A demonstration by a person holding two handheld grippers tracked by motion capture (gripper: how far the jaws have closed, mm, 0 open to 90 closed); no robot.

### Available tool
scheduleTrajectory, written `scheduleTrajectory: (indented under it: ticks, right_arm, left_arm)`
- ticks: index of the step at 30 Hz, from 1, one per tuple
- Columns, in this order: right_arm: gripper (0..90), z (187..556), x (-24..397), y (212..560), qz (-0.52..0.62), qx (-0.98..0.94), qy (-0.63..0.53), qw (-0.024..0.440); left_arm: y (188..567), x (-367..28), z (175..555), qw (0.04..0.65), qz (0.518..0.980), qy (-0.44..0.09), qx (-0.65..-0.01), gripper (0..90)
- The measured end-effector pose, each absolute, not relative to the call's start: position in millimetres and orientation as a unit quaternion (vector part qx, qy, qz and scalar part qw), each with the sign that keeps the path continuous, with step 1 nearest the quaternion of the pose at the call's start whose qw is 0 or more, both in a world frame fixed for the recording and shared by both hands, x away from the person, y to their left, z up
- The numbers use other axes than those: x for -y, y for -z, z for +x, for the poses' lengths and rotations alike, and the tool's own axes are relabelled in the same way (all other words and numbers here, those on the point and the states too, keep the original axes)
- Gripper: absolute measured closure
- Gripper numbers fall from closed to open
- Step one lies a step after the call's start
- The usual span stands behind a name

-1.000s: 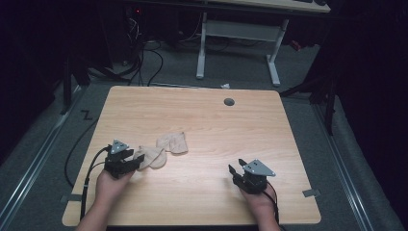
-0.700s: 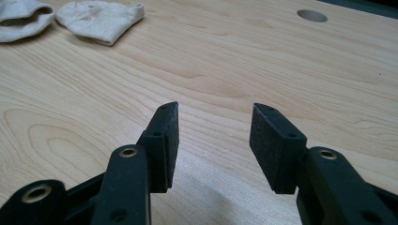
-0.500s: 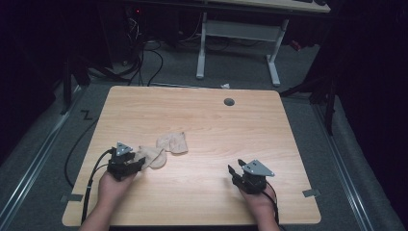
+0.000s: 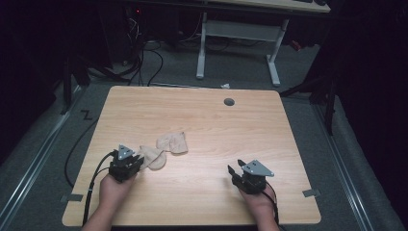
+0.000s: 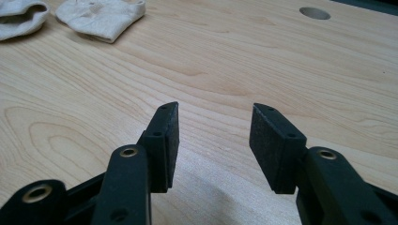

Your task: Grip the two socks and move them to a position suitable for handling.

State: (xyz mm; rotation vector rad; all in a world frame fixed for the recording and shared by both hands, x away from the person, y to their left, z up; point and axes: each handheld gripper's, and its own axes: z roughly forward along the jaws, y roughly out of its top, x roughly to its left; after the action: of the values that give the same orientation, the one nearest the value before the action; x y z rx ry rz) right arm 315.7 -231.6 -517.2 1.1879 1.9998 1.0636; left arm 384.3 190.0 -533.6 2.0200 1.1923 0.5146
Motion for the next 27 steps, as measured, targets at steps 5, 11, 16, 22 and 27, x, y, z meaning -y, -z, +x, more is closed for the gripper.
scheduleTrajectory:
  ticks: [5, 11, 16, 22, 27]
  right_arm:
    - [53.9, 316, 231, 518, 0.444, -0.749, -0.398, 0.288]
    - [54.2, 316, 231, 518, 0.444, -0.749, -0.398, 0.289]
    - [54.4, 316, 231, 518, 0.443, -0.749, -0.399, 0.289]
    - [54.3, 314, 231, 517, 0.446, -0.747, -0.401, 0.288]
    - [54.9, 315, 231, 518, 0.443, -0.747, -0.402, 0.289]
  left_arm:
    - [534, -191, 384, 0.367, 0.779, -0.194, -0.47, 81.4]
    - [532, -192, 384, 0.374, 0.775, -0.184, -0.474, 82.5]
    - [528, -192, 381, 0.39, 0.773, -0.183, -0.466, 83.6]
    - [526, -189, 375, 0.401, 0.775, -0.175, -0.457, 83.8]
    - [526, -186, 367, 0.409, 0.777, -0.162, -0.449, 83.9]
